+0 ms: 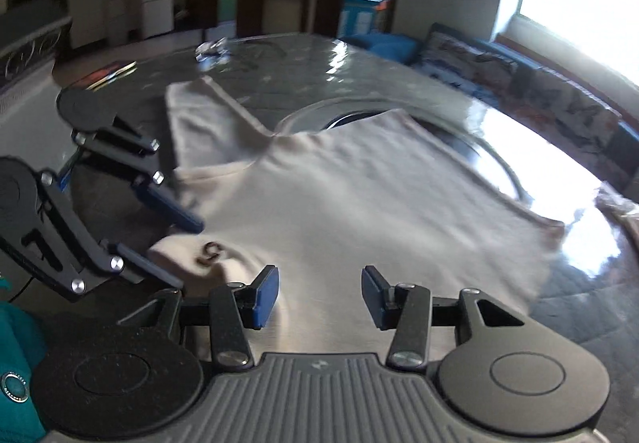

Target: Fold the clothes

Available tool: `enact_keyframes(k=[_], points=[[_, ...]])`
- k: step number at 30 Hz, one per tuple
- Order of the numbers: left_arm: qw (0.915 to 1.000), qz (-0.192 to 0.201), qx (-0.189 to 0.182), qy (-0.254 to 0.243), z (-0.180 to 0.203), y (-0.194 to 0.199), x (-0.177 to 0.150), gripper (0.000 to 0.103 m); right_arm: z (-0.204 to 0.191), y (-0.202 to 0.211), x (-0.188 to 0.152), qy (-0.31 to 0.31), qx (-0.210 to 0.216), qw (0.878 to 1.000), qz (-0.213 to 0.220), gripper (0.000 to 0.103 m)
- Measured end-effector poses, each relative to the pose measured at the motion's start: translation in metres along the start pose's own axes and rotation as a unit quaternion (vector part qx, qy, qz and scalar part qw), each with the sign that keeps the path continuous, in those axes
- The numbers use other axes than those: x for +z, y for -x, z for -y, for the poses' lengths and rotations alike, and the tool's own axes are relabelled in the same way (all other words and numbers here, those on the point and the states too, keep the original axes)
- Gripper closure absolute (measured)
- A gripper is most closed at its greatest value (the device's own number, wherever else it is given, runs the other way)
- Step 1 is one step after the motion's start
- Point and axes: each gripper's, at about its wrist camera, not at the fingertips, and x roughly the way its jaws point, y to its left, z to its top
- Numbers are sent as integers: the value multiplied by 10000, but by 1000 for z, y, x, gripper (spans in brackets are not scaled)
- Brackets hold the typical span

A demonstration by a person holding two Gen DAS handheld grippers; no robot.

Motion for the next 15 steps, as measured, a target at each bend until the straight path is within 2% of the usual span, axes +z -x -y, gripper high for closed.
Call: enact_keyframes(k=[4,8,12,15], points=[[9998,148,-90,66,-7,13,3,54,-14,-4,-8,312,43,9994,-142,57],[9985,480,-88,244,-17,24,18,54,-17,11,-8,377,16,9993,-17,57],[9976,490,-44,489,-22,5,28,55,-14,10,-9,163,64,9998,-22,57],[9978,400,-98,512,-19,-11,29,58,-19,8,-14,234,155,9996,-92,57]])
